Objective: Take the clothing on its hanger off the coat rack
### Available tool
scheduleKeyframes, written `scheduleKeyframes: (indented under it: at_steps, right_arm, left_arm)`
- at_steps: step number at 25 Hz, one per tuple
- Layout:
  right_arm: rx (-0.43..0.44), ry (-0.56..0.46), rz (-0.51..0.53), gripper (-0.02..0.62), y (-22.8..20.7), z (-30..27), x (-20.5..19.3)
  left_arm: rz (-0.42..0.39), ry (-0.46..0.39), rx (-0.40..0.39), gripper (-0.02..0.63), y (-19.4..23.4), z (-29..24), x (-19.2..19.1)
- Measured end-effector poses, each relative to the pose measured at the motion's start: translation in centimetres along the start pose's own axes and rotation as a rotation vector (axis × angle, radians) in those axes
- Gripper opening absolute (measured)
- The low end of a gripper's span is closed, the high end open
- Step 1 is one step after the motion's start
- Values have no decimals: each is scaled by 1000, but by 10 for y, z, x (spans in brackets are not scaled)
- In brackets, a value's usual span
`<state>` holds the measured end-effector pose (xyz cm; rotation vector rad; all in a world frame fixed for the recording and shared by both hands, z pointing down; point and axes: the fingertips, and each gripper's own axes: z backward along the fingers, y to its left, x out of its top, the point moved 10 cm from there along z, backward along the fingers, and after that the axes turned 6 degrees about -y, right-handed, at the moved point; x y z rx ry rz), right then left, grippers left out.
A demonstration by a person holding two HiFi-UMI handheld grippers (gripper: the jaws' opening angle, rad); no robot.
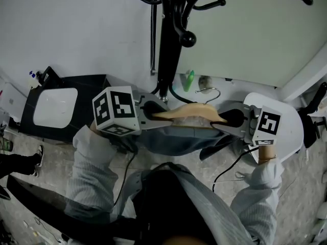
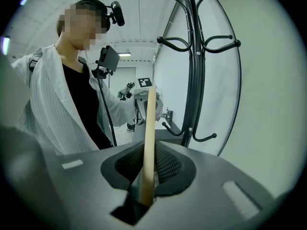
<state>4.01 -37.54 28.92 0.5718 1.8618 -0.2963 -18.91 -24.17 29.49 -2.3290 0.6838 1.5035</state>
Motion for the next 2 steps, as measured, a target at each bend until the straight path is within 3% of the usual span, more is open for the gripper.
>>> scheduleKeyframes:
  at_steps: [2]
  right_arm:
    - [-1, -4, -3, 55, 1, 1, -1]
  left_arm:
    - [-1, 4, -2, 35, -1, 0, 1]
